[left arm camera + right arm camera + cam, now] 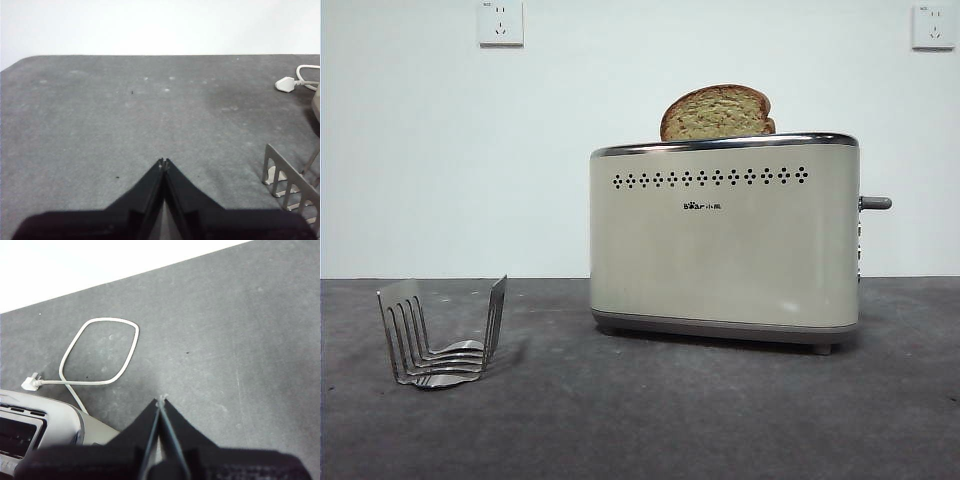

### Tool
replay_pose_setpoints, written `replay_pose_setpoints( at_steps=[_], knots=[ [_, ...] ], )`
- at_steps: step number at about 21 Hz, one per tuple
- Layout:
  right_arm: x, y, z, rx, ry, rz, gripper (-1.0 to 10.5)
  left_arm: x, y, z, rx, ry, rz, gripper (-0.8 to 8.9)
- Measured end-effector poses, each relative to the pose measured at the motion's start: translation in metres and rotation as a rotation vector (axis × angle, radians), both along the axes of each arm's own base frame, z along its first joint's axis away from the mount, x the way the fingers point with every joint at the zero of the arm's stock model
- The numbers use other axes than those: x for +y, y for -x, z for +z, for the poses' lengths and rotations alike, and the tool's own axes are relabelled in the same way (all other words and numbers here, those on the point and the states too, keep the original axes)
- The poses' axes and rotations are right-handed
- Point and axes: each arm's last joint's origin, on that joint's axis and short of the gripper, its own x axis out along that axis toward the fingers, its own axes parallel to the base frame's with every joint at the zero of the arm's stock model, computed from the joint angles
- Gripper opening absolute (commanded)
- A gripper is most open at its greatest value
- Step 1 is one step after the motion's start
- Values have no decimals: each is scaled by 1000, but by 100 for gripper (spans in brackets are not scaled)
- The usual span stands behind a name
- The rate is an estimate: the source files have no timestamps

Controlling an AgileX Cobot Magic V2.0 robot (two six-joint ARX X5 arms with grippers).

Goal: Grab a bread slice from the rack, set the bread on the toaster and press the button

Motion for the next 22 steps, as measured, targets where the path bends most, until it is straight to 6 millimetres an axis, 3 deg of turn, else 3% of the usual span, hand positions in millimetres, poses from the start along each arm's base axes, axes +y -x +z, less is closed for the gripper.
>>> replay_pose_setpoints(
  at_steps=[22],
  knots=[
    [0, 0, 0, 0, 0, 0, 0, -1, -1, -2, 22, 2, -19, -3]
  ],
)
